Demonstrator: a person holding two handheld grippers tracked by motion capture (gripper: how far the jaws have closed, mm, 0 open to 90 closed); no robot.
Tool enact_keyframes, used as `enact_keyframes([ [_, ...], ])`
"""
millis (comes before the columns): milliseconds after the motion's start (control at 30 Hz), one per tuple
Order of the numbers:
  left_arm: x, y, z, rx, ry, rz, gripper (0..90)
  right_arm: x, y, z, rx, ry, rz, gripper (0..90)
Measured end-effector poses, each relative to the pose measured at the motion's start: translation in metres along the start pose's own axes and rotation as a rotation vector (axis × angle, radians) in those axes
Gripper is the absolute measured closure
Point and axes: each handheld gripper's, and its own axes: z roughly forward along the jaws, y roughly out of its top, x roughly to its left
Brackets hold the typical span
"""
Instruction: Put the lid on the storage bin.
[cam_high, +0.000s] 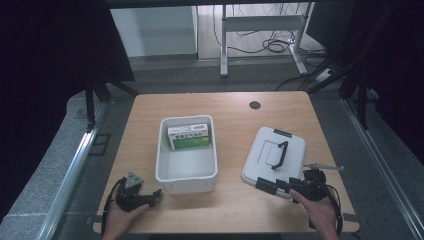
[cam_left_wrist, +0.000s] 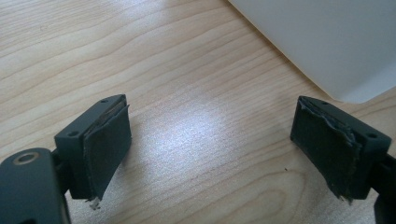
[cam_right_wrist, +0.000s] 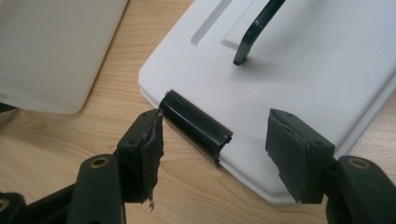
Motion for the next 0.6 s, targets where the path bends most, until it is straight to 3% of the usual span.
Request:
enact_keyframes([
  [333, 0.0, 0.0, 0.0, -0.001, -0.005, 0.003, 12.1, 0.009, 0.007, 0.001, 0.018, -0.001, 0.018, 37.5],
  [600, 0.0, 0.0, 0.001, -0.001, -0.005, 0.003, 12.1, 0.011, 0.02, 0.0, 0.025, -0.03, 0.026, 37.5],
])
